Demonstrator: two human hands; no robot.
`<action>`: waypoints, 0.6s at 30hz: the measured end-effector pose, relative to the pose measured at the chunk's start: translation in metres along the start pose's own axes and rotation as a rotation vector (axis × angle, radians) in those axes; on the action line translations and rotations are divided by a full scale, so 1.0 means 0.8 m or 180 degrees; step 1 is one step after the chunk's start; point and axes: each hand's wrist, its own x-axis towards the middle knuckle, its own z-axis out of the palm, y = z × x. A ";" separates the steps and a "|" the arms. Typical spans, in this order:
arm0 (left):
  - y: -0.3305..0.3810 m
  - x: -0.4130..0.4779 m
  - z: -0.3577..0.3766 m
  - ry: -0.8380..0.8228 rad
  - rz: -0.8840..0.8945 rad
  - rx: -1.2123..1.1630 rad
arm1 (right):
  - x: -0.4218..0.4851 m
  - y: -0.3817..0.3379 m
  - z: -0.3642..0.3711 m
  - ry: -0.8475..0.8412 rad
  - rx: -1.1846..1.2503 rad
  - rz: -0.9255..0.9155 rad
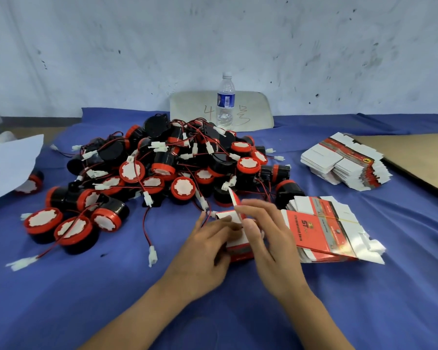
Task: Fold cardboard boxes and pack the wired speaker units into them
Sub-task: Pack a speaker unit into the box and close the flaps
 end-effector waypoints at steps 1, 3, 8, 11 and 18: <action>0.000 0.000 0.000 -0.0037 0.0025 -0.0039 | 0.001 -0.001 0.002 -0.0043 0.0024 0.0012; 0.002 0.001 0.001 -0.0063 0.0131 -0.0170 | 0.002 0.000 0.006 -0.0048 -0.0053 0.0090; 0.003 0.000 0.008 -0.0054 0.0253 -0.0329 | 0.007 0.009 0.001 0.0193 0.0028 0.0603; -0.001 0.001 0.009 -0.0095 0.0296 -0.0261 | 0.006 0.002 -0.004 0.0352 0.0634 0.0797; -0.002 0.002 0.014 0.0101 0.0420 -0.0273 | 0.004 -0.001 0.002 0.0424 0.0511 0.0750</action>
